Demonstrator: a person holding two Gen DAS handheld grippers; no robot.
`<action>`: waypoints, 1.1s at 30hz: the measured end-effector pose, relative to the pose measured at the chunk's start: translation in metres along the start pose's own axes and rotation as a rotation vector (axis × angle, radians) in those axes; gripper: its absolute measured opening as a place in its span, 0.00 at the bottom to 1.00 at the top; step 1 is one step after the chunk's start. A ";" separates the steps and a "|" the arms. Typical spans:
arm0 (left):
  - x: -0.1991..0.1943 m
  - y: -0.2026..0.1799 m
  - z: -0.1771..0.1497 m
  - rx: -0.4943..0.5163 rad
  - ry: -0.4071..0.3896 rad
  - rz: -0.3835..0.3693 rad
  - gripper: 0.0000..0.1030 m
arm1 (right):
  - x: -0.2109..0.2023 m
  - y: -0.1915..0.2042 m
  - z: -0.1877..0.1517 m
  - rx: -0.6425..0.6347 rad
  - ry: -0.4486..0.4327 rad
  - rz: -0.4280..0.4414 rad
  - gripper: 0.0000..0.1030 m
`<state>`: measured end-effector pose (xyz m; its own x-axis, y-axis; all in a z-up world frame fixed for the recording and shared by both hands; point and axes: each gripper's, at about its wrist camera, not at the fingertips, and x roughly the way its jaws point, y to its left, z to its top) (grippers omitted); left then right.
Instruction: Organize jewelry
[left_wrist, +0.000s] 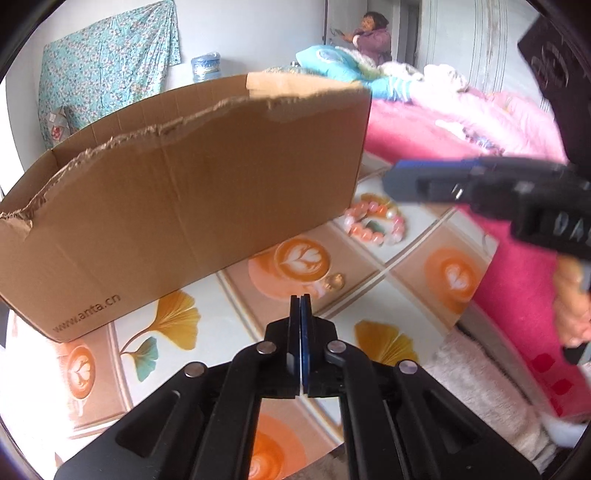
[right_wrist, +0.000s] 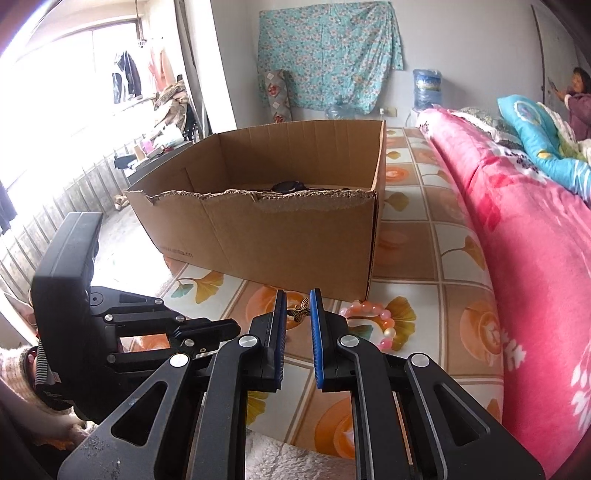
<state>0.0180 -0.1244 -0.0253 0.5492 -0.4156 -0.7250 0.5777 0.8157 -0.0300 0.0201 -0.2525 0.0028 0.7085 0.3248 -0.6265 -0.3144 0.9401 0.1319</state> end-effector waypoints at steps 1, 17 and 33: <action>0.000 -0.001 0.004 -0.008 -0.006 -0.018 0.07 | 0.001 0.000 0.000 0.001 0.001 0.002 0.10; 0.028 -0.028 0.013 0.134 0.018 0.018 0.10 | 0.007 -0.017 -0.002 0.044 -0.010 0.022 0.10; 0.015 -0.023 0.014 0.117 0.006 -0.014 0.10 | 0.007 -0.017 -0.001 0.037 -0.012 0.024 0.10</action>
<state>0.0210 -0.1551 -0.0259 0.5376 -0.4238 -0.7290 0.6520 0.7571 0.0407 0.0301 -0.2667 -0.0042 0.7085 0.3484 -0.6137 -0.3083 0.9351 0.1749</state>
